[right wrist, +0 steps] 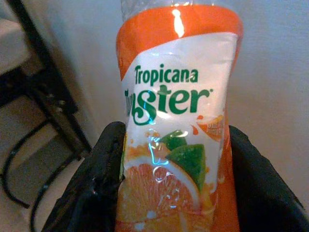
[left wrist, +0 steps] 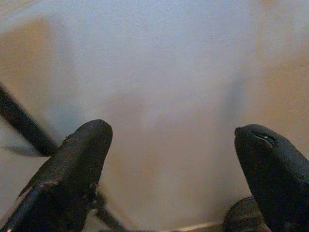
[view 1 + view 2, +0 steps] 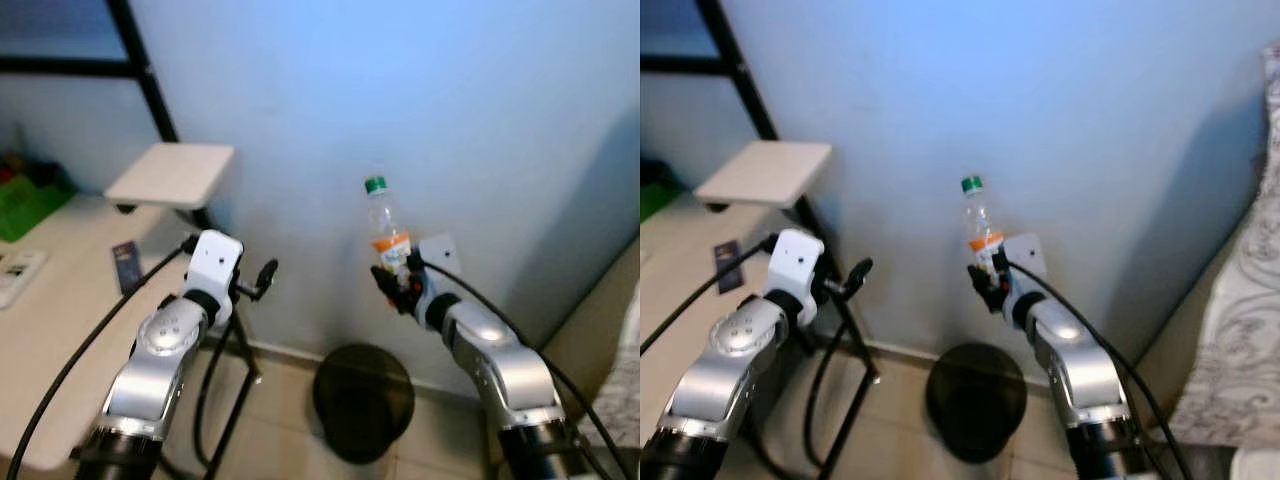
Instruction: Clean up the room
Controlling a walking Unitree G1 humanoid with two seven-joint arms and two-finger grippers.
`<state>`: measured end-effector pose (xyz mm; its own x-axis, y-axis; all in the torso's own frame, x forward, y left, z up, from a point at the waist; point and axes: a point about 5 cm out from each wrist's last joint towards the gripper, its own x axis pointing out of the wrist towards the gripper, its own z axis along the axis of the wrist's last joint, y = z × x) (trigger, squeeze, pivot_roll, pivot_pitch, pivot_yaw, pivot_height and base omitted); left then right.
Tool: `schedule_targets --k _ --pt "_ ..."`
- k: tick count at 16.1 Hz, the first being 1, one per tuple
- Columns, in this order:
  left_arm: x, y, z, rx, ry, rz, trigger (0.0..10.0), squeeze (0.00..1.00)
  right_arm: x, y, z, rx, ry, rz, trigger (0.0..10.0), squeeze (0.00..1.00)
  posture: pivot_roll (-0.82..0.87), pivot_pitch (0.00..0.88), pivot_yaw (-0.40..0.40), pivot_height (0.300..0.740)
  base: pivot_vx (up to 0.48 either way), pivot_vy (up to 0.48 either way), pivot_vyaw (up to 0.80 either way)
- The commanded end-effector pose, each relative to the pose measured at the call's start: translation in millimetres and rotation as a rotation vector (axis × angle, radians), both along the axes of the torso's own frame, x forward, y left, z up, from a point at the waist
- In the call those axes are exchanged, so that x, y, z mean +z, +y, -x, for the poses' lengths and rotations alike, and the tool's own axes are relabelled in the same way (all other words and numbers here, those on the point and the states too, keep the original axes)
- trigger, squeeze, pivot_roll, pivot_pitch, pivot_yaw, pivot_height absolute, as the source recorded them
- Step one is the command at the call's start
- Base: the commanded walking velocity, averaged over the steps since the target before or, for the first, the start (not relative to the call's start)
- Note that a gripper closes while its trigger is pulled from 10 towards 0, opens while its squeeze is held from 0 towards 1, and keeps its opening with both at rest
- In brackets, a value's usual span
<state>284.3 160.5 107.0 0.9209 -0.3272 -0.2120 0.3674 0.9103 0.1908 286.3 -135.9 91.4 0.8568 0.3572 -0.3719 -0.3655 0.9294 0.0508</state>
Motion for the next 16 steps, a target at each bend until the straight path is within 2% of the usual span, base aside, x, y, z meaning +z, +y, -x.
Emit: schedule_targets --k 1,5,7,9,12,13,14,16 --pt "1.9 -1.0 0.2 -0.015 -0.007 -0.019 10.0 0.0 0.2 -1.4 2.2 0.032 0.013 0.0 10.0 0.0 0.02 0.0 0.069 0.74 0.304 0.0 0.0" --pt "-4.6 -2.6 7.8 -0.075 0.021 -0.046 10.0 0.0 -2.8 -12.0 14.7 0.204 0.02 0.097 10.0 0.0 0.02 0.0 0.069 0.74 0.293 0.0 0.0" --pt "-7.3 -3.0 10.2 -0.109 0.036 -0.066 10.0 0.0 -6.7 -20.2 17.1 0.231 0.039 0.137 10.0 0.0 0.02 0.0 0.073 0.74 0.277 0.0 0.0" --pt "-9.7 -12.9 17.9 -0.321 0.075 -0.092 10.0 0.0 -21.6 -32.0 13.9 0.343 0.087 0.29 10.0 0.0 0.0 0.0 0.088 0.74 0.0 0.0 0.0" --pt "-9.5 -20.8 20.3 -0.524 0.139 -0.138 10.0 0.0 -51.5 -30.1 9.9 0.459 0.207 0.423 10.0 0.0 0.0 0.0 0.086 0.74 0.0 0.0 0.0" --pt "-10.7 -20.5 20.1 -0.549 0.154 -0.165 10.0 0.0 -58.1 -29.5 8.4 0.458 0.231 0.45 10.0 0.0 0.0 0.0 0.086 0.74 0.0 0.0 0.0" --pt "-13.2 -20.2 20.6 -0.637 0.202 -0.215 10.0 0.0 -74.2 -30.3 2.5 0.425 0.289 0.52 10.0 0.0 0.0 0.0 0.084 0.74 0.0 0.0 0.0" --pt "-13.5 -20.2 21.3 -0.685 0.224 -0.235 10.0 0.0 -82.1 -31.1 -0.6 0.391 0.321 0.557 10.0 0.0 0.01 0.0 0.078 0.74 0.0 0.0 0.0"
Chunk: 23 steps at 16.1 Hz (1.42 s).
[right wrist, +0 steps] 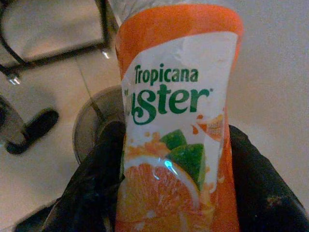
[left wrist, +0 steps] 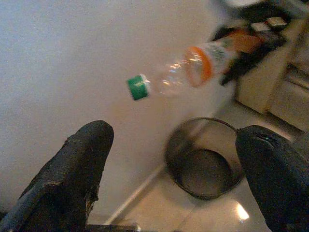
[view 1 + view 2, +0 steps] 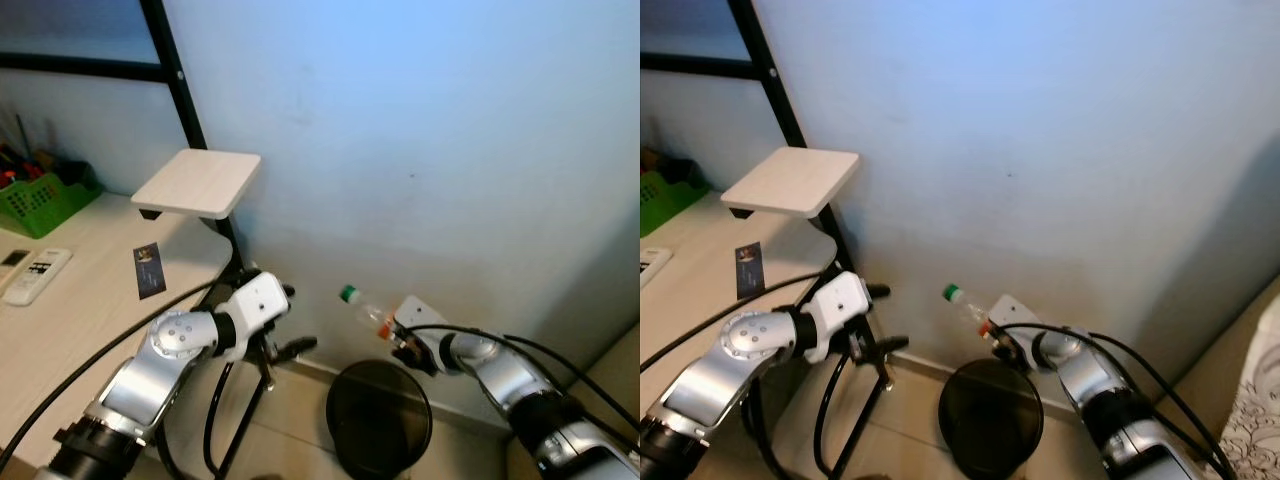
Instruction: Clean up the room
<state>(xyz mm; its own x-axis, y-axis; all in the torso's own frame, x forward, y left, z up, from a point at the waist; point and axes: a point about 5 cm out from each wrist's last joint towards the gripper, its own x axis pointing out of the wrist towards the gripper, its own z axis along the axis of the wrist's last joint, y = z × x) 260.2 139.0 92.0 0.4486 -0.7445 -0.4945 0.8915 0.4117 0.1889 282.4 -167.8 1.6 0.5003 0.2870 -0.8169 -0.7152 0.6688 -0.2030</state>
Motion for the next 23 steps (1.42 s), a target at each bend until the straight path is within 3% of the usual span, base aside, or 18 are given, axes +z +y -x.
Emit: schedule_targets --k 1,4,11,12,14,23 --pt "2.5 1.9 -2.7 -0.029 0.0 -0.038 10.0 0.0 2.1 1.3 -6.7 -0.011 -0.03 0.023 10.0 0.0 0.01 0.0 0.074 0.74 0.0 0.0 0.0" --pt "4.1 2.8 -1.6 -0.072 0.015 -0.062 10.0 0.0 -10.0 2.6 -5.1 -0.028 -0.003 0.093 10.0 0.0 0.02 0.0 0.064 0.74 0.0 0.0 0.0" --pt "5.1 10.7 0.4 -0.085 0.038 -0.107 10.0 0.0 -15.4 11.2 -3.9 -0.066 0.018 0.043 10.0 0.0 0.02 0.0 0.059 0.74 0.0 0.0 0.0" --pt "5.0 11.3 0.4 -0.084 0.039 -0.108 10.0 0.0 -15.8 13.0 -3.7 -0.069 0.026 0.031 10.0 0.5 0.02 0.0 0.056 0.74 0.0 0.0 0.0" --pt "5.1 11.7 0.1 -0.082 0.042 -0.11 10.0 0.0 -16.4 15.8 -2.9 -0.059 0.041 0.018 10.0 1.0 0.02 0.0 0.057 0.74 0.0 0.0 0.0" --pt "7.8 11.7 -4.0 -0.082 0.034 -0.11 10.0 0.0 -21.9 17.0 2.9 -0.041 0.086 0.018 10.0 1.0 0.01 0.0 0.063 0.74 0.0 0.0 0.0"
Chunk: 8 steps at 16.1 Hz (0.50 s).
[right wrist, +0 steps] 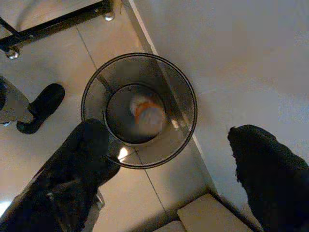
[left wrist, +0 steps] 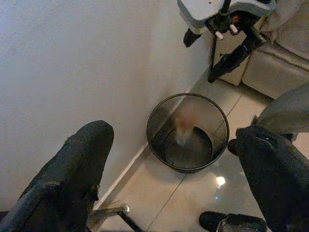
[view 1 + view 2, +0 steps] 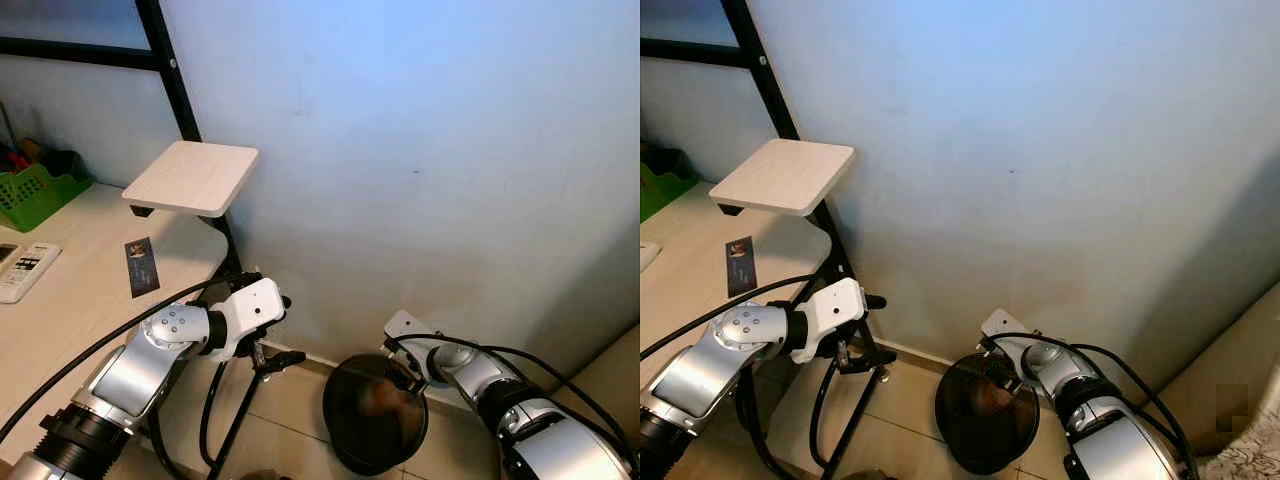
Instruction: Clean up the room
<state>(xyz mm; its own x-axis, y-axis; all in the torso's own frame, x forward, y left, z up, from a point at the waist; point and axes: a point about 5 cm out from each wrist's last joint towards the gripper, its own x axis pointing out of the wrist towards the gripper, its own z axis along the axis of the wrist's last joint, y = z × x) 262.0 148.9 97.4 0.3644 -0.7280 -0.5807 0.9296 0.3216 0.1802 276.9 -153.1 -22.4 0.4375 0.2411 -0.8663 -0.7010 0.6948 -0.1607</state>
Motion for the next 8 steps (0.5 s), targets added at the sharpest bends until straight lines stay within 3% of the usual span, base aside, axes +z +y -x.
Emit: schedule_targets --k 1,4,7,8 --pt "2.5 1.7 -2.1 -0.004 -0.013 -0.017 10.0 0.0 1.2 3.0 -1.5 0.005 0.001 -0.013 10.0 1.0 0.01 0.0 0.063 0.74 0.0 0.0 0.0" --pt "2.5 2.2 -0.5 0.004 -0.015 -0.01 10.0 0.0 2.4 2.2 -2.4 -0.008 -0.018 -0.032 10.0 1.0 0.01 0.0 0.063 0.74 0.0 0.0 0.0" --pt "6.3 13.1 9.0 0.116 -0.001 0.085 10.0 0.0 22.2 -10.9 -14.6 -0.215 -0.191 -0.212 10.0 1.0 -0.01 0.0 0.083 0.74 0.0 0.0 0.0" --pt "6.4 15.0 10.0 0.133 -0.002 0.096 10.0 0.0 25.5 -12.4 -15.4 -0.231 -0.224 -0.235 10.0 1.0 -0.01 0.0 0.087 0.74 0.0 0.0 0.0"
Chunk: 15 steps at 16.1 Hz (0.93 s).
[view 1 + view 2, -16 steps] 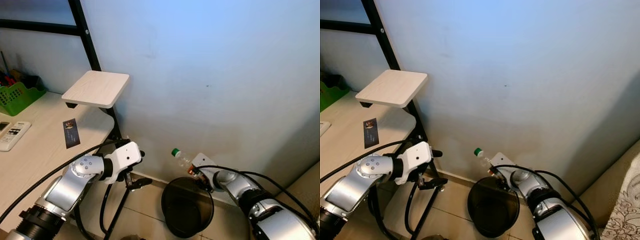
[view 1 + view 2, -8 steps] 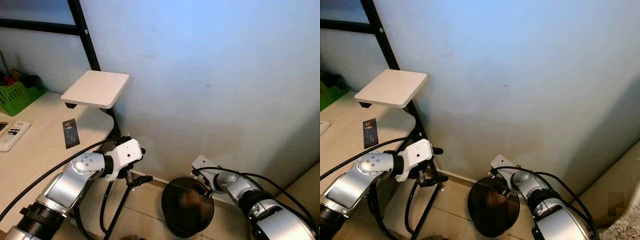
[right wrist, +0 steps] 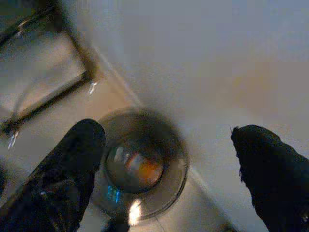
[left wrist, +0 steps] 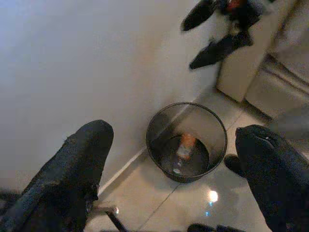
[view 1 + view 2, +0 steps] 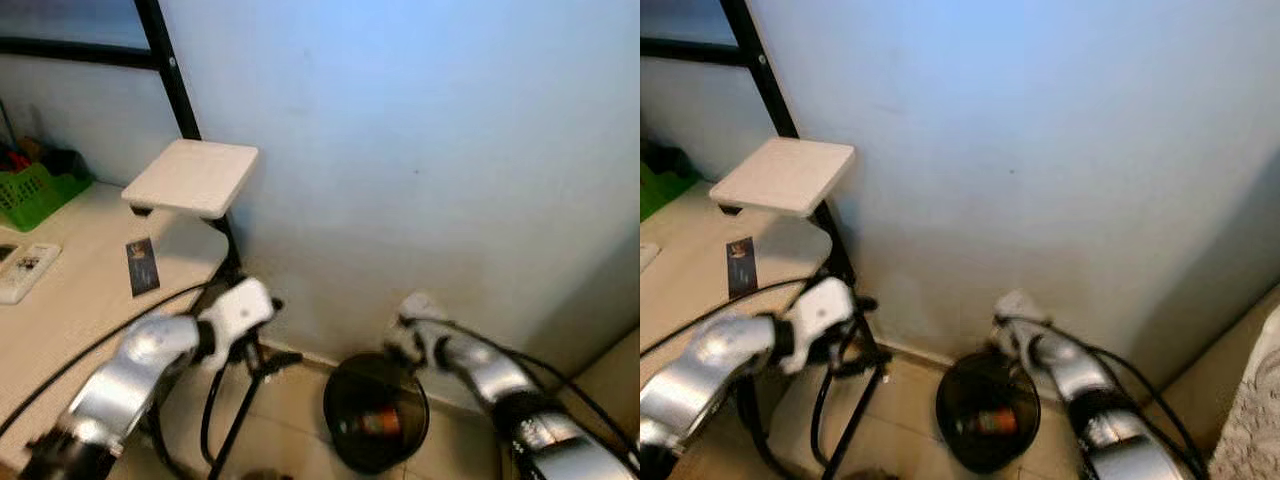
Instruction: Clean up the room
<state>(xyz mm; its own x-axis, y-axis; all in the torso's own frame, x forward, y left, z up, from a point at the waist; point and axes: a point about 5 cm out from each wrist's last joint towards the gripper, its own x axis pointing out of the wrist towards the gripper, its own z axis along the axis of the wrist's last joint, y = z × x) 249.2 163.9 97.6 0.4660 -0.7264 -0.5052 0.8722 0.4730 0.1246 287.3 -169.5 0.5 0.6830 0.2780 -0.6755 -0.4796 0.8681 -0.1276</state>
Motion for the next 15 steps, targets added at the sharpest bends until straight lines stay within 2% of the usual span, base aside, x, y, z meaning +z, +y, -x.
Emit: schedule_targets --k 1,2,3,4,5,6,7,8,10,11,12,15 --pt "8.9 8.7 -3.9 0.088 -0.045 0.049 10.0 0.0 14.7 -2.4 -5.1 -0.062 -0.127 -0.049 10.0 1.0 -0.02 0.0 0.095 0.74 0.0 0.0 0.0" --pt "13.2 17.8 -7.8 0.186 -0.095 0.098 10.0 0.0 26.5 -6.5 -4.4 -0.155 -0.233 -0.101 10.0 1.0 -0.02 0.0 0.097 0.74 0.0 0.0 0.0" --pt "17.5 25.1 -13.8 0.269 -0.147 0.122 10.0 0.0 36.8 -6.8 -3.1 -0.238 -0.299 -0.167 10.0 1.0 -0.02 0.0 0.096 0.74 0.0 0.0 0.0" --pt "19.6 29.0 -17.4 0.321 -0.17 0.13 10.0 0.0 43.3 -5.6 -1.6 -0.269 -0.33 -0.195 10.0 1.0 -0.02 0.0 0.096 0.74 0.0 0.0 -0.58" --pt "23.6 36.9 -27.9 0.479 -0.222 0.147 10.0 0.0 58.4 -2.7 2.5 -0.305 -0.402 -0.185 10.0 1.0 -0.02 0.0 0.098 0.74 0.0 0.0 -0.79" --pt "25.0 37.6 -29.9 0.523 -0.246 0.158 10.0 0.0 63.1 -2.9 4.6 -0.319 -0.425 -0.156 10.0 1.0 -0.03 0.0 0.101 0.74 0.0 0.0 -0.79" --pt "26.9 32.3 -31.8 0.574 -0.277 0.173 10.0 0.0 72.7 -0.4 6.2 -0.352 -0.47 -0.185 10.0 1.0 -0.03 0.0 0.102 0.74 0.0 0.0 -0.79" --pt "27.7 19.7 -30.4 0.572 -0.292 0.182 10.0 0.0 84.2 5.2 6.2 -0.353 -0.52 -0.202 10.0 1.0 -0.02 0.0 0.093 0.74 0.0 0.0 -0.8" --pt "27.4 5.9 -25.5 0.58 -0.316 0.191 10.0 0.0 96.3 7.5 9.0 -0.397 -0.532 -0.231 10.0 1.0 0.0 0.0 0.07 0.74 0.0 0.0 -0.8" --pt "26.9 4.7 -24.4 0.592 -0.32 0.188 10.0 0.0 99.0 7.1 9.5 -0.408 -0.534 -0.235 10.0 1.0 0.0 0.0 0.07 0.74 0.0 0.0 -0.8" --pt "24.3 5.7 -21.4 0.656 -0.321 0.194 10.0 0.0 105.4 5.8 10.5 -0.424 -0.541 -0.253 10.0 1.0 0.02 0.0 0.052 0.74 0.0 0.0 -0.8" --pt "18.2 4.5 -14.8 0.712 -0.323 0.181 10.0 0.0 110.7 5.8 17.3 -0.452 -0.52 -0.296 10.0 1.0 0.04 0.0 0.025 0.74 0.0 0.0 -0.8"
